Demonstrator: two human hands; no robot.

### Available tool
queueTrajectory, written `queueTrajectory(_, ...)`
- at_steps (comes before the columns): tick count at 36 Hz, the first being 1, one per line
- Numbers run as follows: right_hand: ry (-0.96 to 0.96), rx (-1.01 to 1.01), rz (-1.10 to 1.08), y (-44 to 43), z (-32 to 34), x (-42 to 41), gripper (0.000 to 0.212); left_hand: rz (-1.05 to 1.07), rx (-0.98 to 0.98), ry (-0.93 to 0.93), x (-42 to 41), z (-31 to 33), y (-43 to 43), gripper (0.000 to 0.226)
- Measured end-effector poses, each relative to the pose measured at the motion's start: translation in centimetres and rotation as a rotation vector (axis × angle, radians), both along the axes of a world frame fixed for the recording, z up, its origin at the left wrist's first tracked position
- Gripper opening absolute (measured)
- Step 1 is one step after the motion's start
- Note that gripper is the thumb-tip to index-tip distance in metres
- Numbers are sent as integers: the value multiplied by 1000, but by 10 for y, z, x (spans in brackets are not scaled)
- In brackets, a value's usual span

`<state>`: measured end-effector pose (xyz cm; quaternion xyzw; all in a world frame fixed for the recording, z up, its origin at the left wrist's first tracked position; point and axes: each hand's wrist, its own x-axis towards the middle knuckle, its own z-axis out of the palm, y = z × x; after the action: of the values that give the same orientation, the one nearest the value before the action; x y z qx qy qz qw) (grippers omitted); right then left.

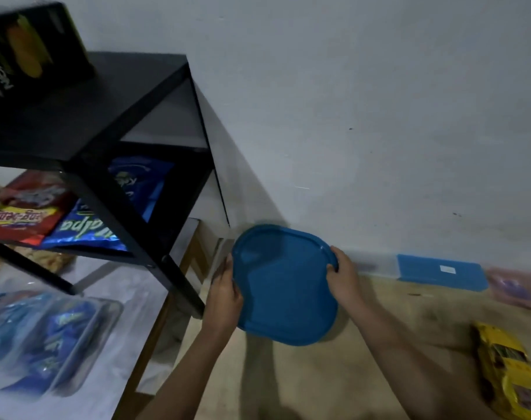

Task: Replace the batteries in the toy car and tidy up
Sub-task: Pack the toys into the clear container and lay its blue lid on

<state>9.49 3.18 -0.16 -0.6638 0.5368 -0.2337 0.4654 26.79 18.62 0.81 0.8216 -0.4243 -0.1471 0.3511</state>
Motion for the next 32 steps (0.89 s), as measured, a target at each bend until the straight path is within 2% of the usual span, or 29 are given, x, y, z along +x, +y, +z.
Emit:
queueTrajectory(4, 88, -40, 82, 9, -14, 23, 51, -53, 186, -89, 22, -18, 0, 58)
queueTrajectory(10, 22, 12, 45, 5, -15, 38, 49, 27, 367, -45, 30, -12, -12, 63)
queueTrajectory(16, 23, 18, 42, 9, -5, 33, 47, 51, 355, 10, 21, -18, -8, 63)
queueTrajectory(21, 157, 14, 44, 9, 1, 15, 48, 37, 295, 18, 11, -33, 2, 63)
queueTrajectory(28, 370, -136, 93, 13, -16, 21, 47, 72, 333, 92, 26, -30, -21, 56)
queueTrajectory(32, 440, -144, 89, 14, -15, 27, 47, 79, 351, -83, 28, -32, -25, 50)
